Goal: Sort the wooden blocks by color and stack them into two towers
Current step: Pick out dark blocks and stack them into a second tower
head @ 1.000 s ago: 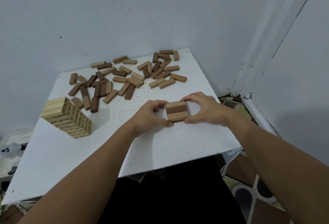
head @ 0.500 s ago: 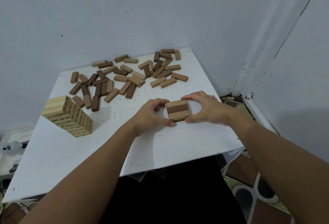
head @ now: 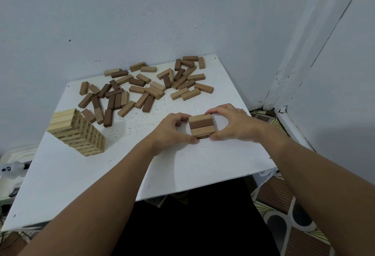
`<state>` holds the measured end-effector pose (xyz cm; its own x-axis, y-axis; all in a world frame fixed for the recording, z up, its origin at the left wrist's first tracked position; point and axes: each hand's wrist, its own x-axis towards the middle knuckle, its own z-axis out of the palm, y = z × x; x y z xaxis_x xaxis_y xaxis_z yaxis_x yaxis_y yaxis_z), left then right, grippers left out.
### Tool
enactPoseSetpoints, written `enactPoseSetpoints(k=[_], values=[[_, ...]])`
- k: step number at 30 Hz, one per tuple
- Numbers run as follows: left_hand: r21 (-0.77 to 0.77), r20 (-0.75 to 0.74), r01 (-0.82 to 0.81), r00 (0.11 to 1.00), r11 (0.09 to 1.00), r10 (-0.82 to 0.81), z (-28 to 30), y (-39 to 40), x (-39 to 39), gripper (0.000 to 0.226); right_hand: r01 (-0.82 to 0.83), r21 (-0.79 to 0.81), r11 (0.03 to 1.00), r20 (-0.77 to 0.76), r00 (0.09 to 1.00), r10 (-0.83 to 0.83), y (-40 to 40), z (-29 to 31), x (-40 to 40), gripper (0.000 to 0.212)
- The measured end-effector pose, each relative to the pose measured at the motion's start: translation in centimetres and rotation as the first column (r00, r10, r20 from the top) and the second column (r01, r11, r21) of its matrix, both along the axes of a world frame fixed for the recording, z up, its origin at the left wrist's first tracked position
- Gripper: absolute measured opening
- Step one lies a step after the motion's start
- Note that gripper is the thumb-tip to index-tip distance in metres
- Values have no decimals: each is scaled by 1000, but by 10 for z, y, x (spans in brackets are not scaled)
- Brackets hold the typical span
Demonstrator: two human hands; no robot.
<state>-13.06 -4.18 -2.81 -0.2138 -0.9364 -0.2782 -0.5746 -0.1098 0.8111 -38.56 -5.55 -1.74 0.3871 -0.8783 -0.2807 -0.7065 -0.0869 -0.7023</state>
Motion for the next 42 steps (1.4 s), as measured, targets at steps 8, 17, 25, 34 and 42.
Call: enactPoseSetpoints(k=[8,17,25,34,42], values=[[-10,79,22,997,1000,-21,0,-3,-7,86,-61,1,998,-111,992,61,-11,9,6,88],[-49,122,7,993,999,-1,-2,-6,-10,63,-92,-39,995,-220,972,81,-17,8,12,75],[-46,123,9,992,999,-3,-3,-6,-9,71,-89,-50,995,-219,973,76,-16,6,12,80],[-18,35,5,999,1000,-4,-1,-2,-4,77,-68,2,998,-118,991,68,-19,0,2,76],[-16,20,-3,1000,1000,3,1,0,-6,66,-59,-2,998,-115,992,58,-18,-2,3,76]])
